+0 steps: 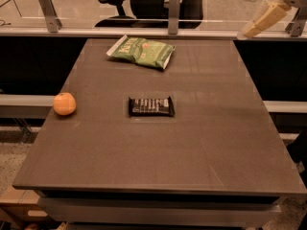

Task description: Pick green jalapeno chip bag

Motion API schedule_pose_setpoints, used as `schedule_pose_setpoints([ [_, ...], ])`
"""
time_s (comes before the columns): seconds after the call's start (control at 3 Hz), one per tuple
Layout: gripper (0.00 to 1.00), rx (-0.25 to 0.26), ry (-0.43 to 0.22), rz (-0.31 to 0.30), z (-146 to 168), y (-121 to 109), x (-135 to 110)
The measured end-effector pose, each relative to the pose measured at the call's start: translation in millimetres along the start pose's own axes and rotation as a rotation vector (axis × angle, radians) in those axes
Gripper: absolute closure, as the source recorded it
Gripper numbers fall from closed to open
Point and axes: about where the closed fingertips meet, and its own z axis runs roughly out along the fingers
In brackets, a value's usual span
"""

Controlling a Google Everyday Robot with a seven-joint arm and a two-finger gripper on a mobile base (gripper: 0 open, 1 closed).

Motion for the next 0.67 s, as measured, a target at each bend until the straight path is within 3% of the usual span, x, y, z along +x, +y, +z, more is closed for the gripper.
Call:
schedule_pose_setpoints([
  [0.33, 0.0, 0.019, -0.019, -0.067, 24, -9, 4],
  [0.67, 0.0, -0.038, 0.023, -0.133, 52, -6, 3],
])
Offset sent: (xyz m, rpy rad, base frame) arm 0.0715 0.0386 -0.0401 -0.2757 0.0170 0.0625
